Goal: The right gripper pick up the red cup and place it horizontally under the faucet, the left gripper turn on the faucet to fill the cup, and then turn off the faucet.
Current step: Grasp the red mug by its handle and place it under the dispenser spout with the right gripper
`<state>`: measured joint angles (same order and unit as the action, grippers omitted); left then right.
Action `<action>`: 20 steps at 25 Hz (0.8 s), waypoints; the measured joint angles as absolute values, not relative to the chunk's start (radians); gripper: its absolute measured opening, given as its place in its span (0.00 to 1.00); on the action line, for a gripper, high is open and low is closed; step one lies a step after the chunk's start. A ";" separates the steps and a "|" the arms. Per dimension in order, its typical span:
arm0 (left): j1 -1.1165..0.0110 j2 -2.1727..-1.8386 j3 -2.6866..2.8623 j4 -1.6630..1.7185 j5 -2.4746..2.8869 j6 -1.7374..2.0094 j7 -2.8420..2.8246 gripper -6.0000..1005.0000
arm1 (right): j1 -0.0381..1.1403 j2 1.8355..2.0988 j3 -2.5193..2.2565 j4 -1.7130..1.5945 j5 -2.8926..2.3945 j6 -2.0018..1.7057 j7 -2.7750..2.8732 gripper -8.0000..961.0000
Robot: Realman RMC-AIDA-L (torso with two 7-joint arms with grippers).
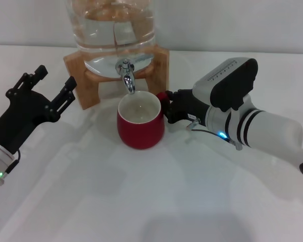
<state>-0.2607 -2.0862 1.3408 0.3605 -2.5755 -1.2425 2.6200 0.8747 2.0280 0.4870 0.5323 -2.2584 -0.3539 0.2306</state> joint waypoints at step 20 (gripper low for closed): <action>-0.261 -2.086 1.342 0.360 -2.574 -1.242 2.620 0.75 | 0.891 2.028 0.488 0.538 -2.260 -0.342 0.230 0.22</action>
<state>-0.2609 -2.0862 1.3423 0.3605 -2.5739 -1.2425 2.6200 0.8906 2.0280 0.4878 0.5385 -2.2604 -0.3417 0.2301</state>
